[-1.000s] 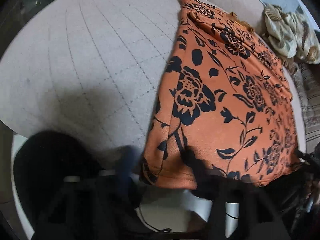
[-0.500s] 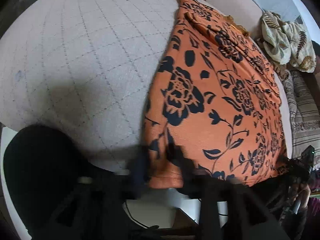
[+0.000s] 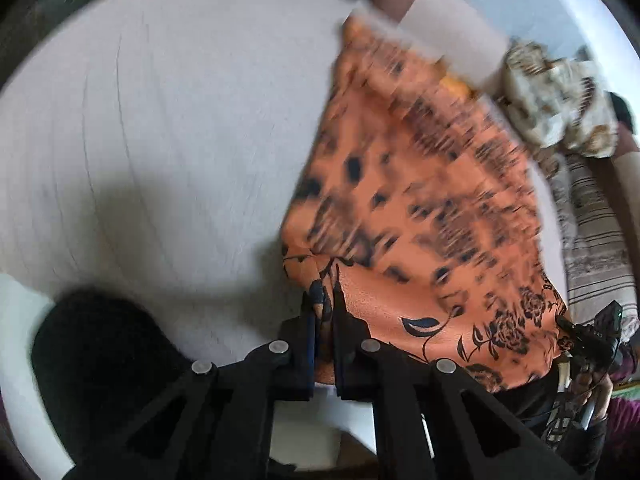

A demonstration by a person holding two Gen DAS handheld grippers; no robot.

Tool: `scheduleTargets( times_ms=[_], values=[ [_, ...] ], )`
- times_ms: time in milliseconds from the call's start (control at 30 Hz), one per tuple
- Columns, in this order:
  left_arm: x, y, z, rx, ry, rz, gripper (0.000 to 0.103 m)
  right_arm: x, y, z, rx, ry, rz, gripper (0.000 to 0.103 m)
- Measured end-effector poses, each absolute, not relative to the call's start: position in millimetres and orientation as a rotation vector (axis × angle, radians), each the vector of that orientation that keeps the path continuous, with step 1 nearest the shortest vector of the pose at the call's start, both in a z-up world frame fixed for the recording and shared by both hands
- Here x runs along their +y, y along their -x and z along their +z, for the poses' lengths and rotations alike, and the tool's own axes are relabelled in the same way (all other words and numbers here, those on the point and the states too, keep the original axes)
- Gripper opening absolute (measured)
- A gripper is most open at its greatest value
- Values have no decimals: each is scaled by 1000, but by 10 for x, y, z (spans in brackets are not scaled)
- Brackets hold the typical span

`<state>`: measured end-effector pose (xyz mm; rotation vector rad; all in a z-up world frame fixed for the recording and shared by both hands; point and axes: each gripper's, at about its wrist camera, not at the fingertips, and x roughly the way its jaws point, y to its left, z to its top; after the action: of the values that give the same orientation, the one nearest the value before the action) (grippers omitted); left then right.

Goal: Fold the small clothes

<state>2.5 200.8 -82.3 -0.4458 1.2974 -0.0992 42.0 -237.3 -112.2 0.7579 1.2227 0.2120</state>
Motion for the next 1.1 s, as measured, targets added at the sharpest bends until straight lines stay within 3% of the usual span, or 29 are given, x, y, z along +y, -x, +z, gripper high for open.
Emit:
scheduleTargets(
  times_ms=[100, 300, 433, 667, 933, 1067, 1100],
  values=[
    [1983, -2, -950, 1333, 447, -83, 7, -2342, -395, -1388, 1278, -787, 190, 5],
    [1982, -135, -725, 1274, 408, -108, 7, -2361, -506, -1177, 1214, -805, 252, 5],
    [1977, -179, -932, 1329, 414, -86, 7, -2352, -560, -1365, 1261, -819, 233, 5],
    [1982, -447, -409, 1230, 372, -155, 7, -2384, -732, -1120, 1184, -879, 312, 5],
    [1866, -1959, 500, 952, 361, -209, 7, -2503, -2057, -370, 936, -917, 400, 5],
    [1815, -2867, 404, 910, 342, -114, 15, -2641, -2945, -359, 874, -968, 297, 9],
    [1750, -3137, 210, 927, 295, -61, 24, -2616, -3160, -501, 906, -972, 288, 25]
  ],
)
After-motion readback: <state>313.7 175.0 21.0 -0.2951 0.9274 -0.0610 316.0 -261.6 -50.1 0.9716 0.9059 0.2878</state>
